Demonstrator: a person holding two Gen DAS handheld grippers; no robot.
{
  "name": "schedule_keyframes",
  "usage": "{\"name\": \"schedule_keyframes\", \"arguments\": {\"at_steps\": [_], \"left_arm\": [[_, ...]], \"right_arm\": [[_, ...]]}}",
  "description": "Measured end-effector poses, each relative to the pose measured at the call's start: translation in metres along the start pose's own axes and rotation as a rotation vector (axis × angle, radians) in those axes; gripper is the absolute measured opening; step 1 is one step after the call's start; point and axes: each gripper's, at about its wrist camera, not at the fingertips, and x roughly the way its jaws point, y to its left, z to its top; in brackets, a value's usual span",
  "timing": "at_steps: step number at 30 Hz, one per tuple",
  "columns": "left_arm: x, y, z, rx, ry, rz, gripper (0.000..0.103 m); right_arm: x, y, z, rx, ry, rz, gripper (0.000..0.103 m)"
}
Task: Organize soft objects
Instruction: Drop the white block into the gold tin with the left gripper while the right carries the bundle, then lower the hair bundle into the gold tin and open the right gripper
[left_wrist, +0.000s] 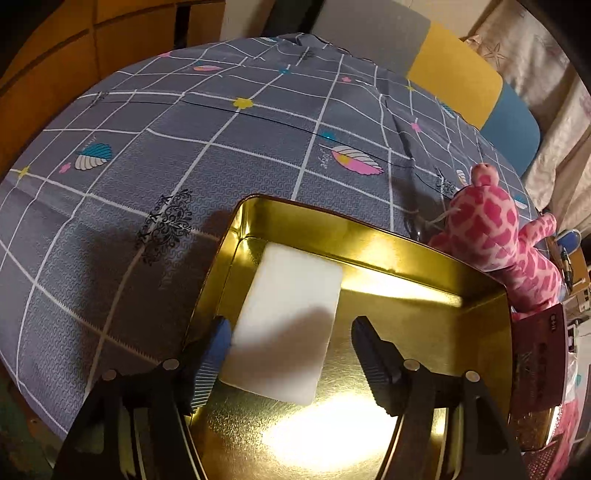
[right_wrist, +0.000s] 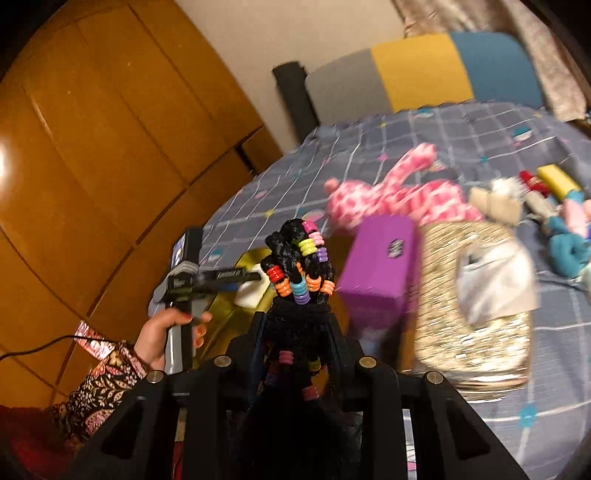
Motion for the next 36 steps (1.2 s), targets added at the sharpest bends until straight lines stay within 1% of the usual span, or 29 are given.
{"name": "schedule_keyframes", "arguments": {"at_steps": [2,5,7,8,10,14,23,31,36], "left_arm": [[0.0,0.0,0.001,0.007,0.002,-0.01,0.069],[-0.008,0.0,0.0,0.003,-0.02,-0.025,0.069],[-0.019,-0.001,-0.005,-0.001,-0.042,-0.081,0.069],[-0.026,0.0,-0.008,-0.001,-0.058,-0.096,0.069],[-0.04,0.0,-0.017,-0.004,-0.101,-0.097,0.069],[-0.058,0.006,-0.037,-0.021,-0.14,-0.102,0.069],[-0.084,0.027,-0.081,-0.045,-0.171,-0.089,0.068],[-0.097,0.037,-0.1,-0.058,-0.179,-0.107,0.068],[-0.099,0.046,-0.106,-0.086,-0.17,-0.124,0.068]], "right_arm": [[0.013,0.004,-0.002,-0.003,0.023,0.012,0.03],[0.035,0.008,-0.003,0.007,0.058,0.032,0.03],[0.052,0.009,-0.004,0.017,0.085,0.039,0.03],[0.059,0.01,-0.003,0.017,0.097,0.034,0.03],[0.079,0.012,-0.001,0.022,0.129,0.023,0.03],[0.118,0.018,0.002,0.014,0.183,-0.006,0.03],[0.183,0.034,0.015,-0.028,0.254,-0.057,0.03],[0.254,0.038,0.036,-0.009,0.311,-0.093,0.03],[0.279,0.043,0.047,-0.026,0.294,-0.134,0.033]]}}
